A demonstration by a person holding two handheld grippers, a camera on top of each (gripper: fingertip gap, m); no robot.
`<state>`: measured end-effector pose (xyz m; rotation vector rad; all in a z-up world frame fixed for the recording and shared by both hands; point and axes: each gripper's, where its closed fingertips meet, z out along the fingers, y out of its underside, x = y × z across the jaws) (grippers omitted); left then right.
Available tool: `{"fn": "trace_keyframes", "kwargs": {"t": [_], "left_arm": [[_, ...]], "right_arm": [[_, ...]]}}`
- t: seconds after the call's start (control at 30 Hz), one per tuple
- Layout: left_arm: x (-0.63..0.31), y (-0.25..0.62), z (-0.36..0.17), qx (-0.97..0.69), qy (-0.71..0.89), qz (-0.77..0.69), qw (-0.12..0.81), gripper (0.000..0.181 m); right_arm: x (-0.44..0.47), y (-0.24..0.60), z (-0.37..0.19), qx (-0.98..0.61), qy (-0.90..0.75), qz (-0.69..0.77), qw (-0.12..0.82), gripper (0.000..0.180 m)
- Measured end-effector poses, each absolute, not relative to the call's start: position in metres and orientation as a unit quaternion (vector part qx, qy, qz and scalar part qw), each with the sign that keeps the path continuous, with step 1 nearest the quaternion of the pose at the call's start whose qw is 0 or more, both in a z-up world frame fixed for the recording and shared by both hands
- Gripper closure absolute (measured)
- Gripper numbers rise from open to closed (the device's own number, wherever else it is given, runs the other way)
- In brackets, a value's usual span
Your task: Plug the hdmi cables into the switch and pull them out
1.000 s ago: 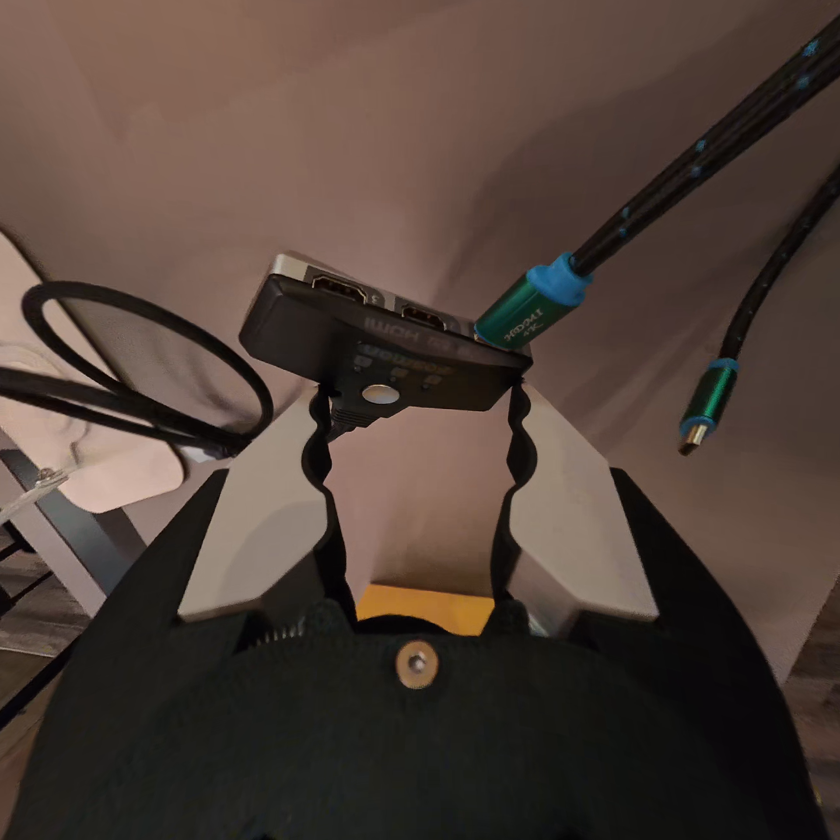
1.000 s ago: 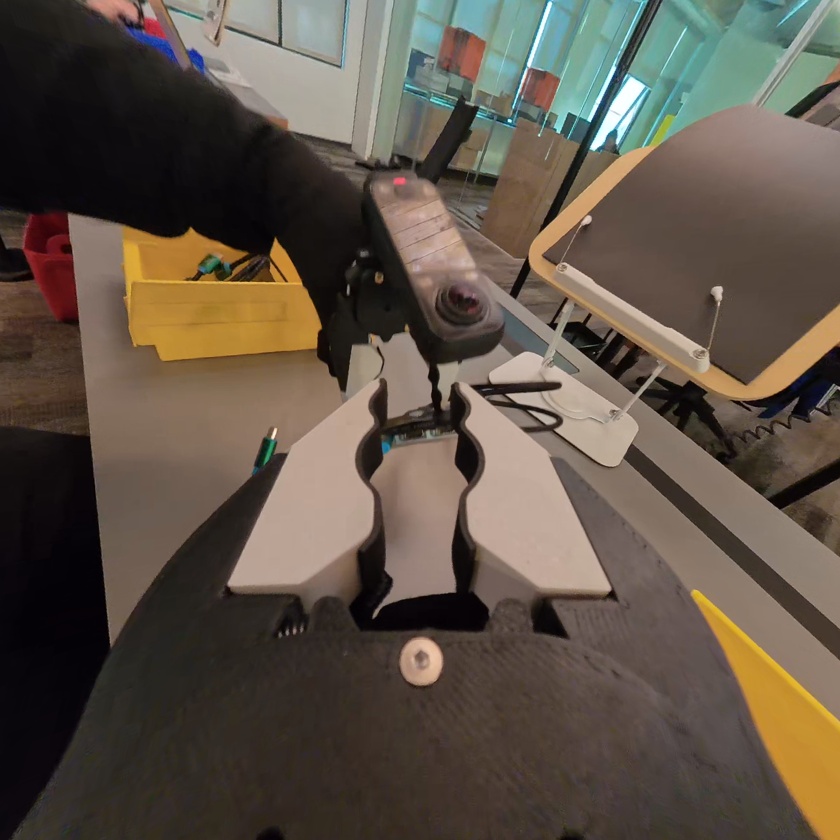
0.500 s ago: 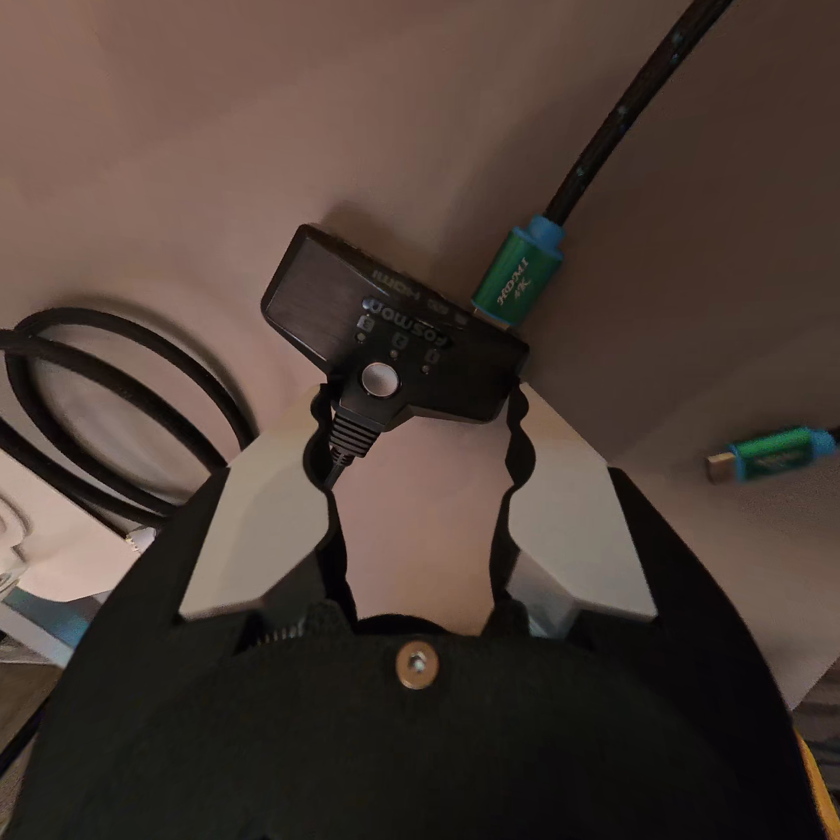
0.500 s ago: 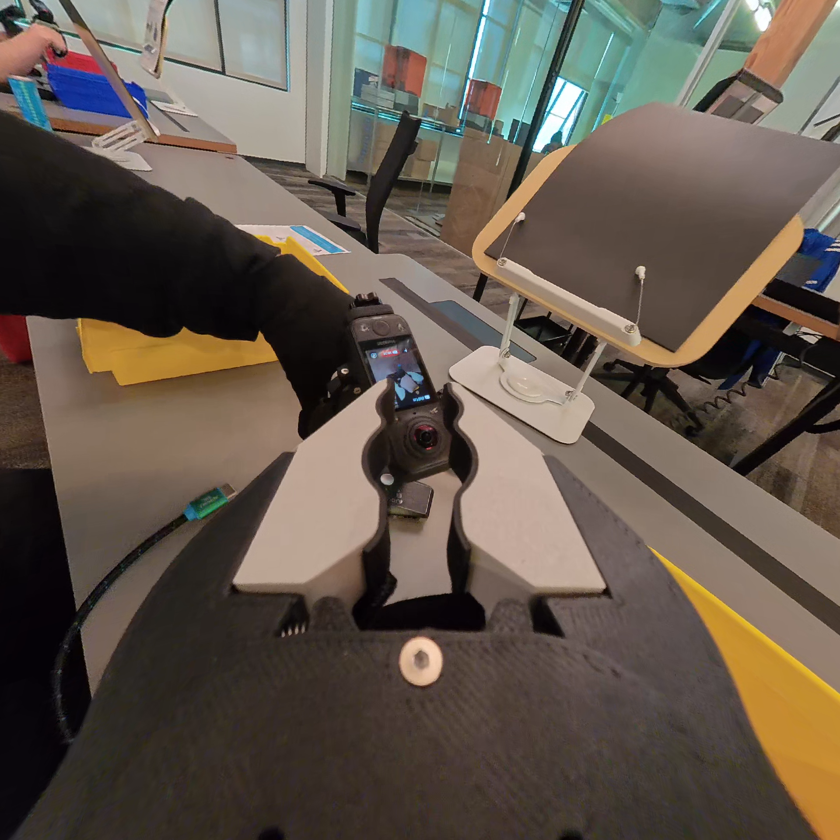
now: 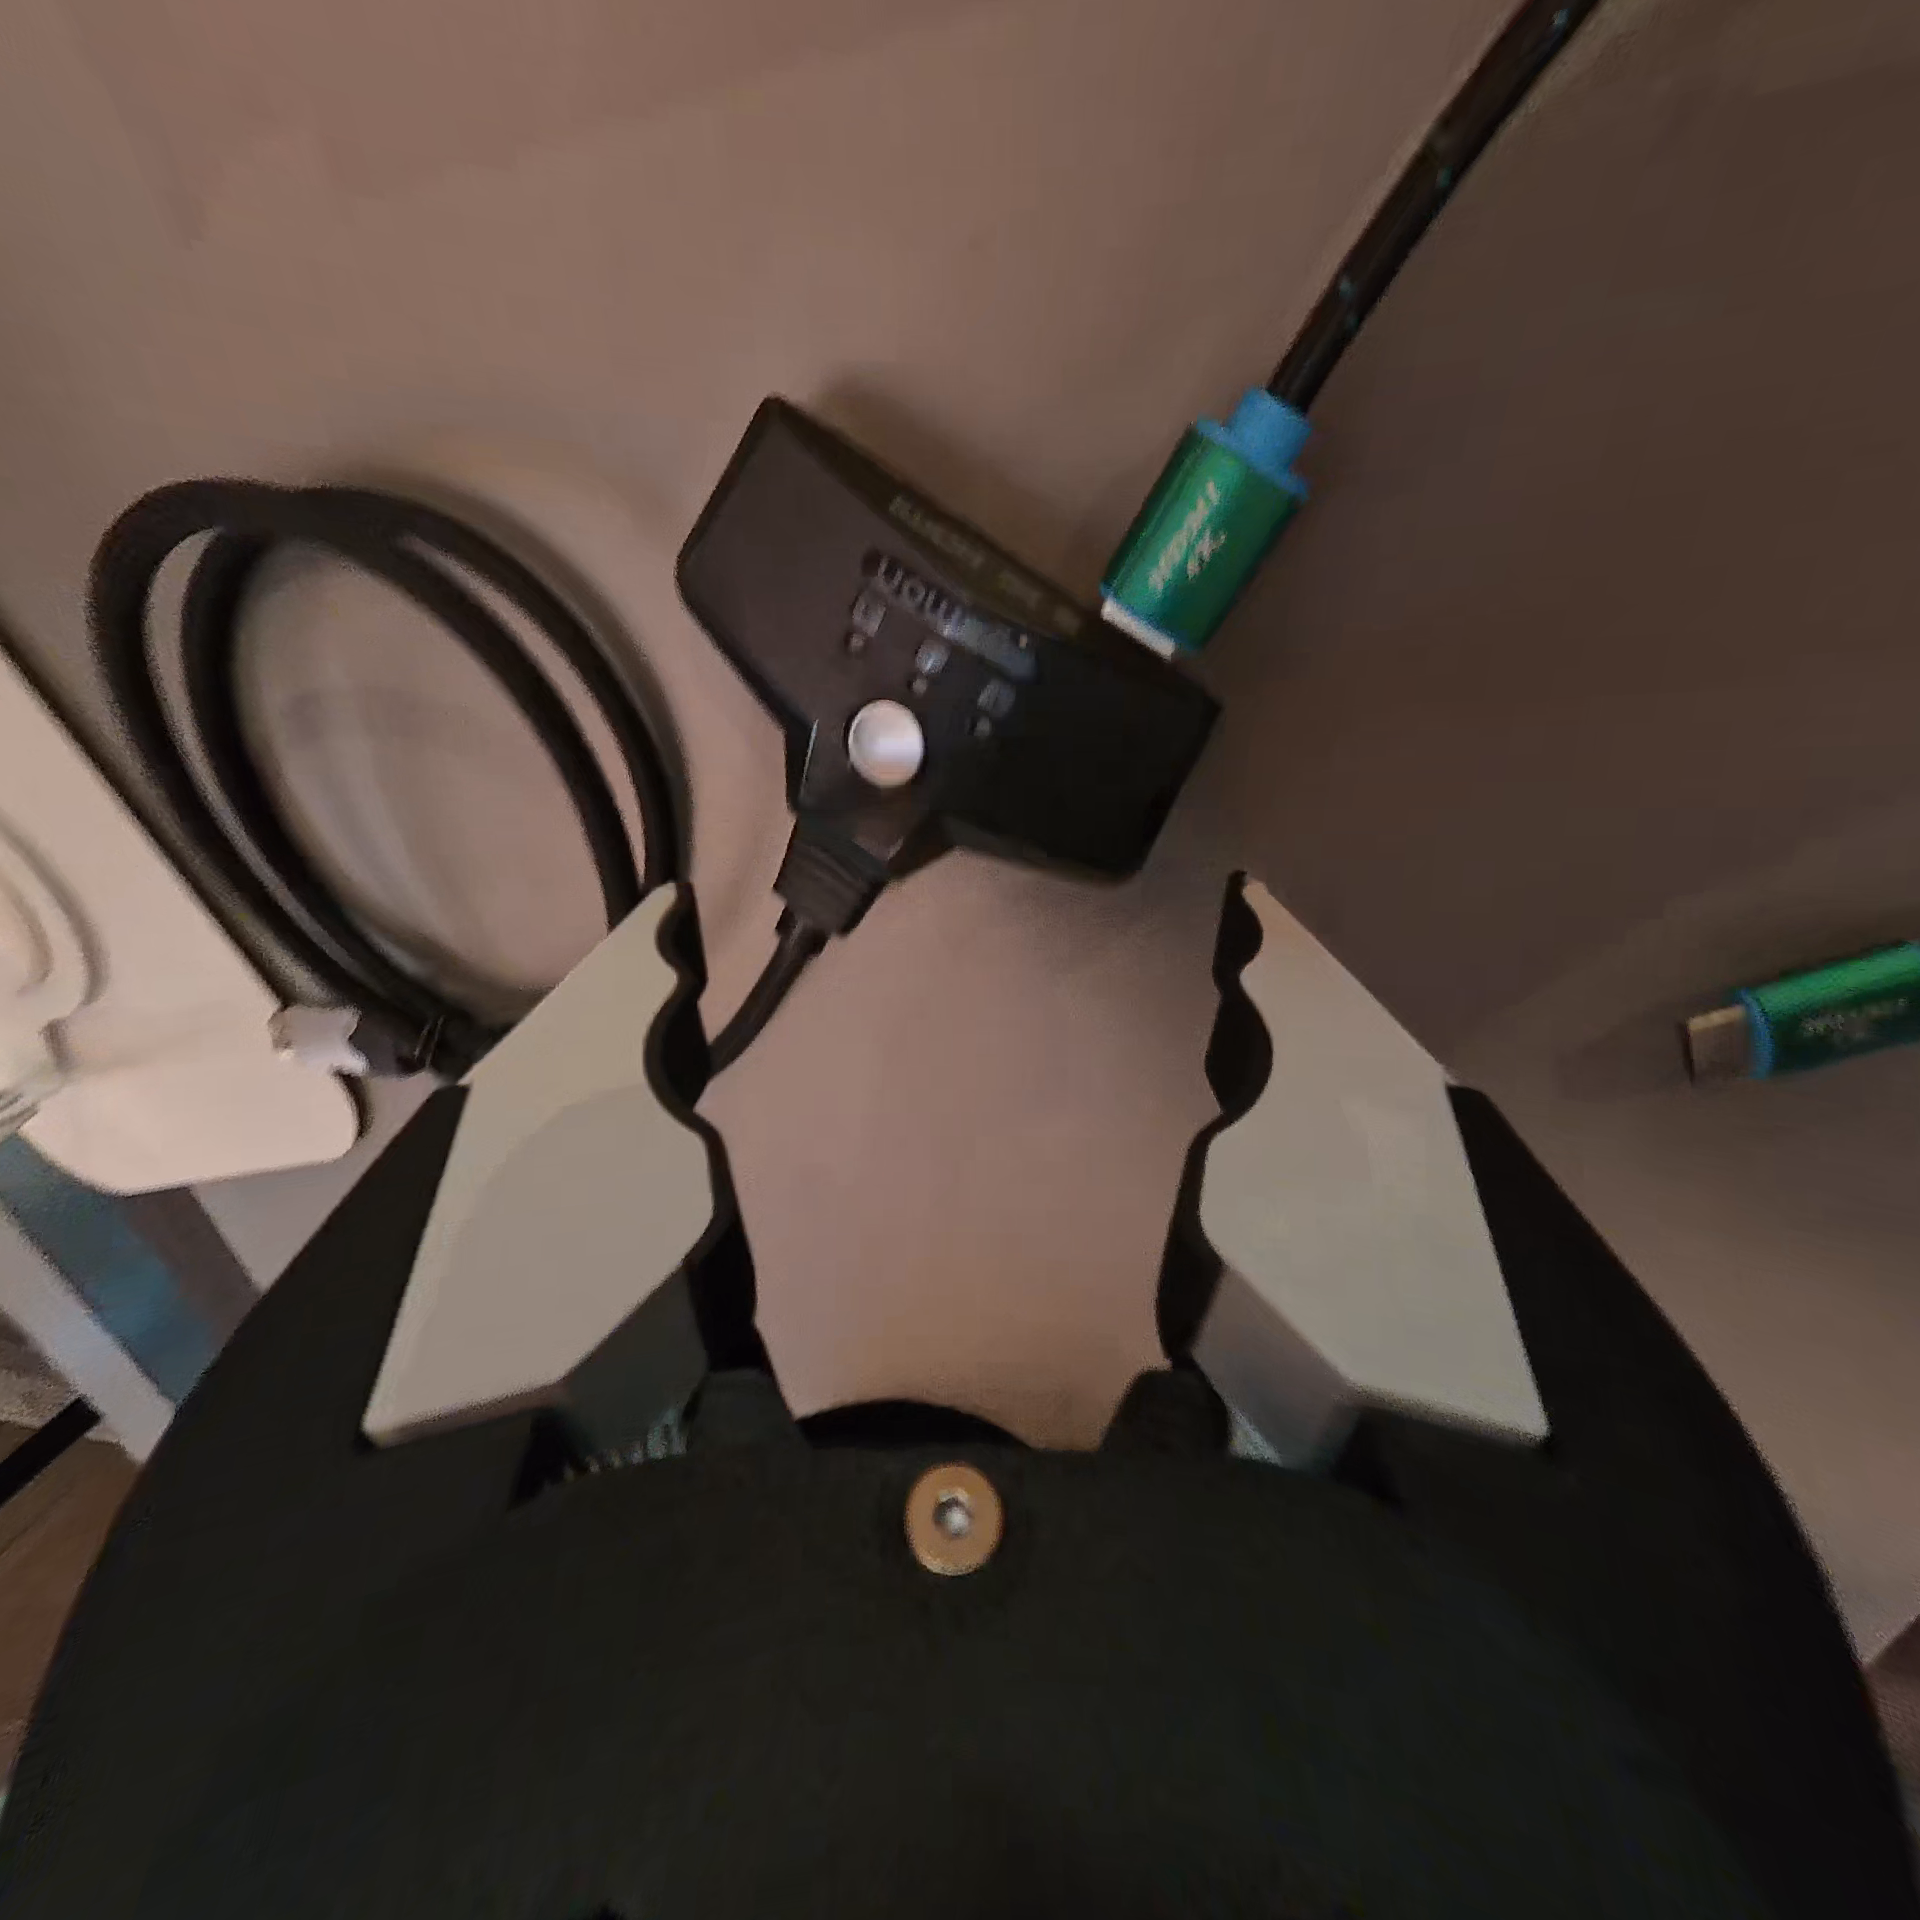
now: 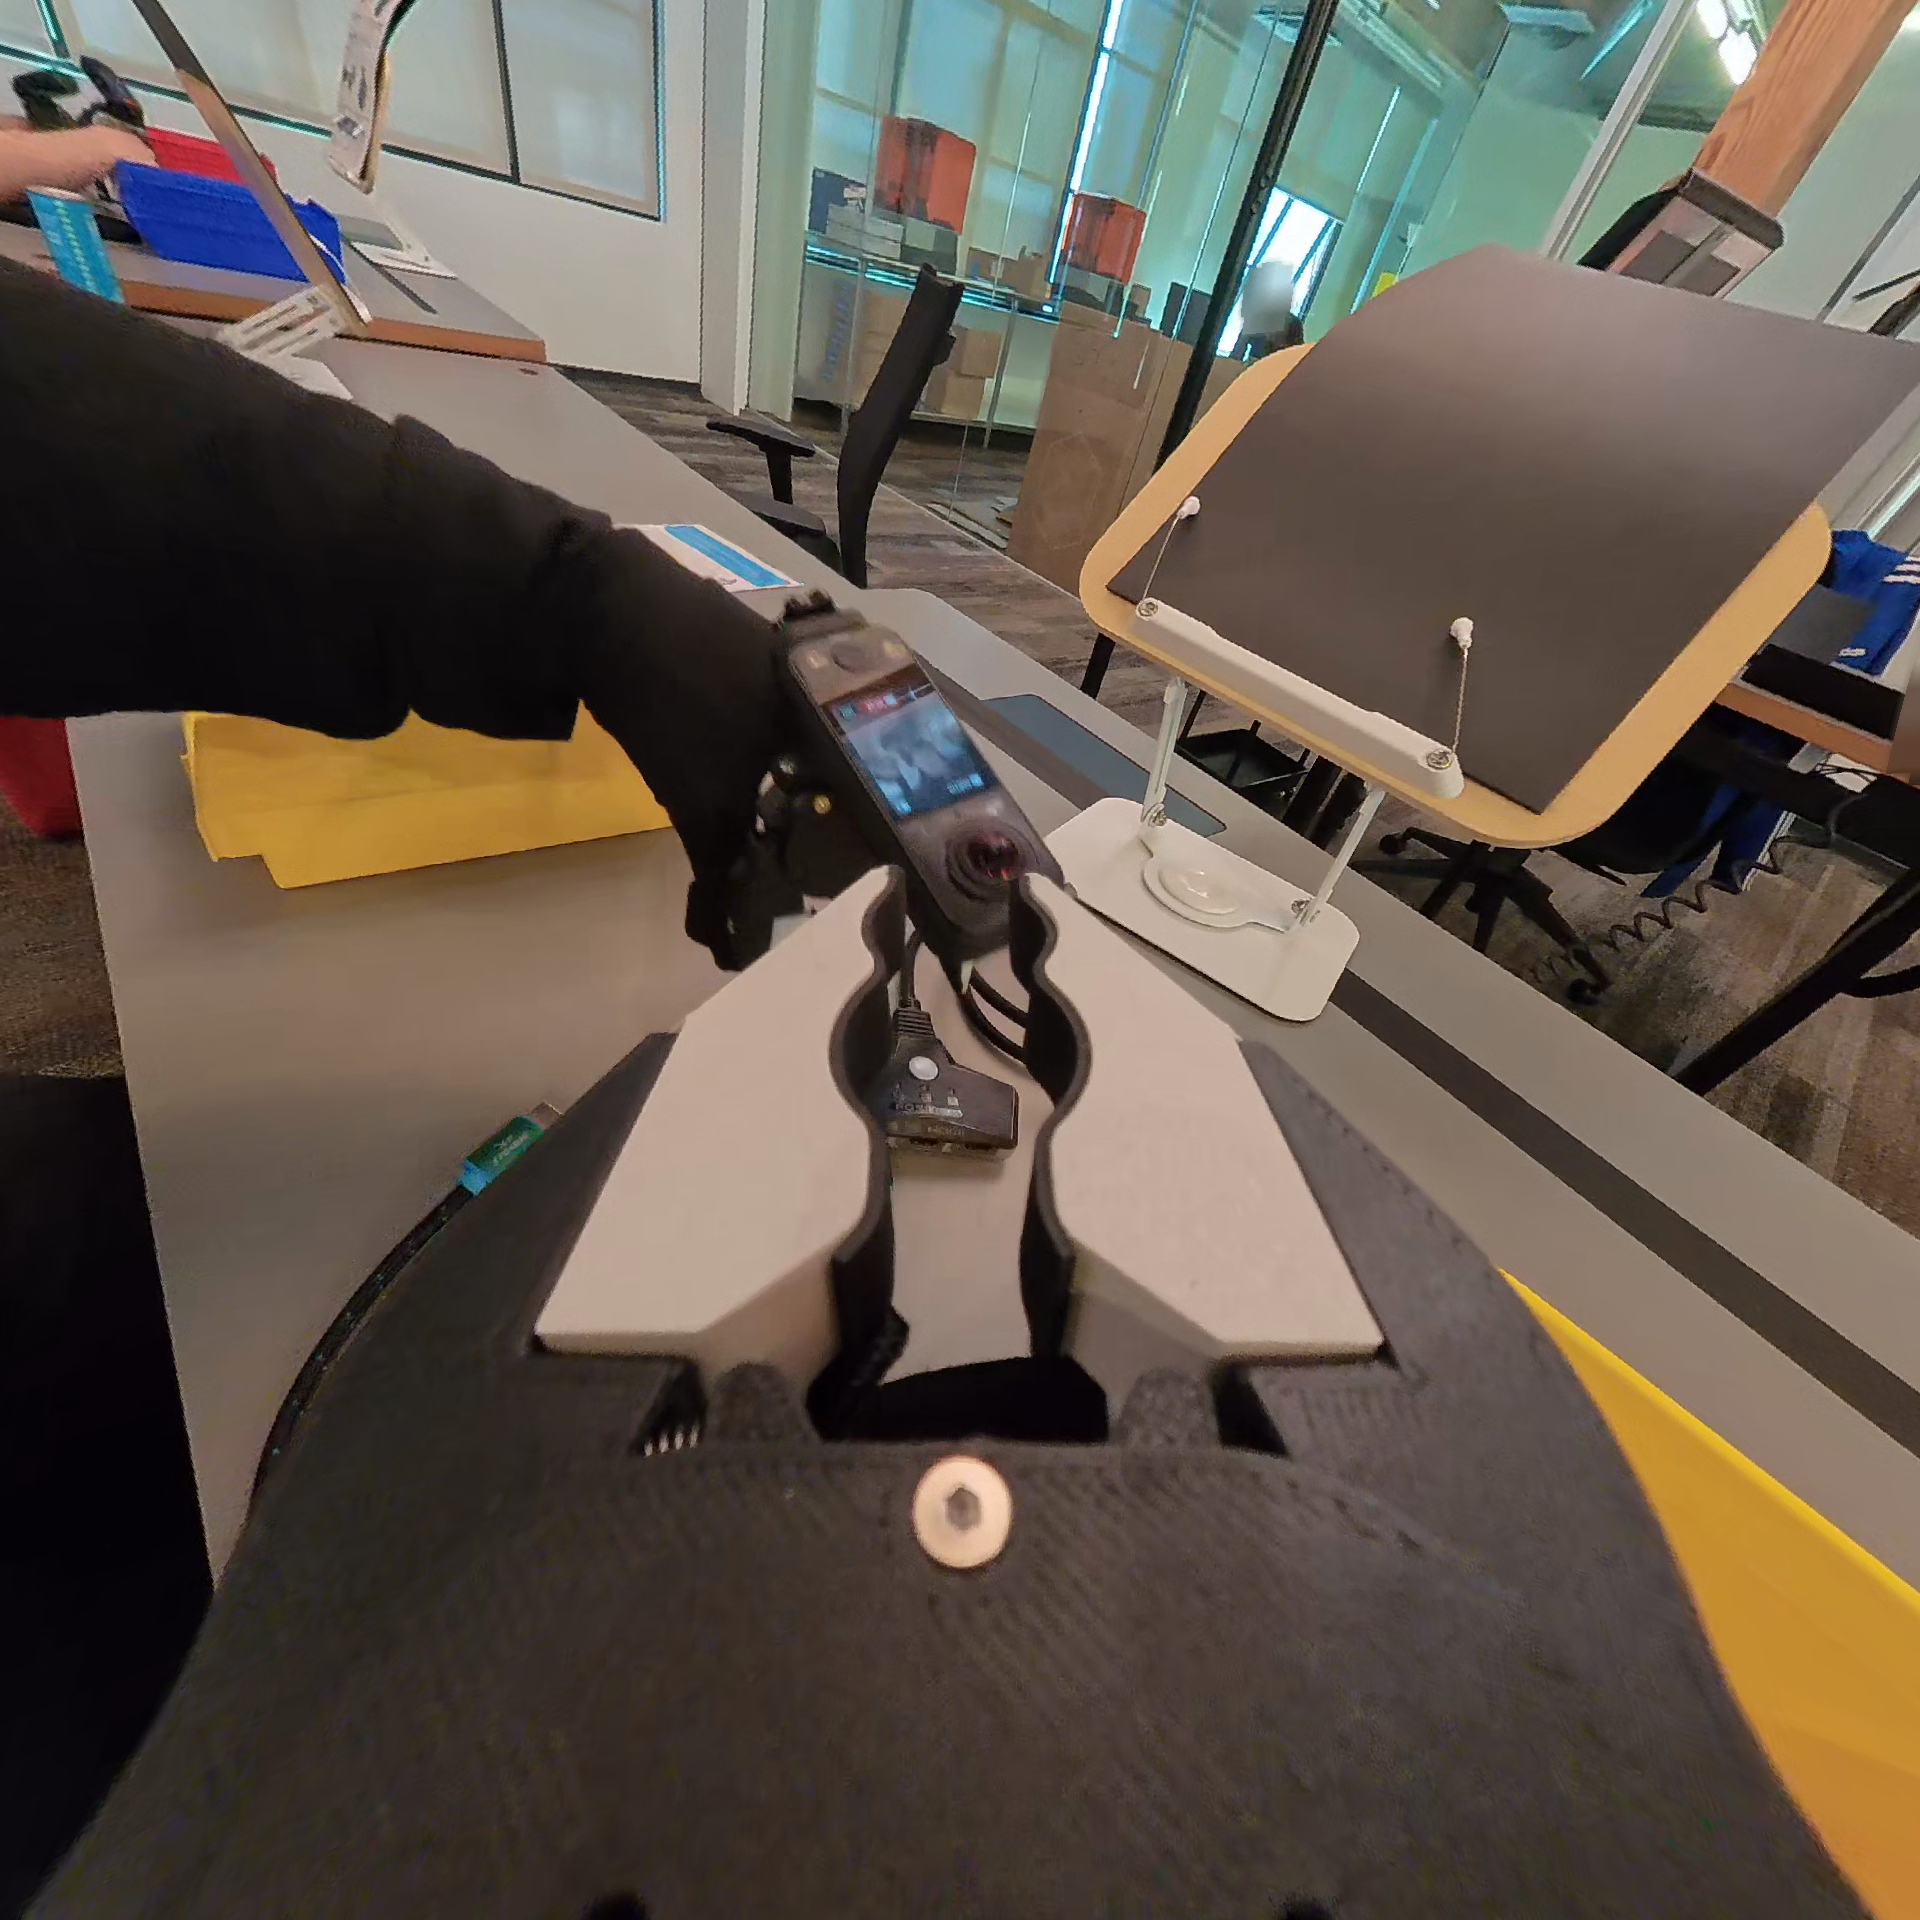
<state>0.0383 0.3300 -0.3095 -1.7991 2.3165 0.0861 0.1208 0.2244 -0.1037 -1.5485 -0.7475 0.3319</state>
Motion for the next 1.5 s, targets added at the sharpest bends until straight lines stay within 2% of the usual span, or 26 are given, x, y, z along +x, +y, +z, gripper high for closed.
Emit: {"fn": "trace_keyframes", "kwargs": {"t": [0.17,0.23,0.47,0.6,0.83,1.1,1.27,1.5], "left_arm": [[0.011,0.333,-0.252,-0.638,0.751,-0.007,0.172,0.086],[-0.008,0.338,-0.226,-0.643,0.737,-0.001,0.209,0.095],[-0.095,0.336,-0.155,-0.671,0.676,0.005,0.305,0.146],[-0.153,0.333,-0.143,-0.697,0.638,0.003,0.328,0.154],[-0.228,0.319,-0.161,-0.727,0.604,0.005,0.326,0.147],[-0.281,0.317,-0.23,-0.766,0.59,0.032,0.253,0.14],[-0.287,0.323,-0.253,-0.784,0.569,0.005,0.248,0.149],[-0.287,0.328,-0.244,-0.778,0.559,-0.001,0.287,0.173]], "right_arm": [[0.117,0.223,-0.102,-0.676,-0.331,0.151,0.641,0.163],[0.116,0.224,-0.105,-0.679,-0.332,0.148,0.638,0.162],[0.101,0.225,-0.114,-0.684,-0.343,0.153,0.626,0.163],[0.087,0.224,-0.12,-0.687,-0.357,0.154,0.614,0.163],[0.066,0.222,-0.134,-0.692,-0.379,0.156,0.595,0.163],[0.055,0.222,-0.145,-0.696,-0.389,0.159,0.581,0.163],[0.055,0.222,-0.147,-0.697,-0.391,0.16,0.58,0.163],[0.061,0.223,-0.145,-0.698,-0.385,0.16,0.583,0.163]]}}
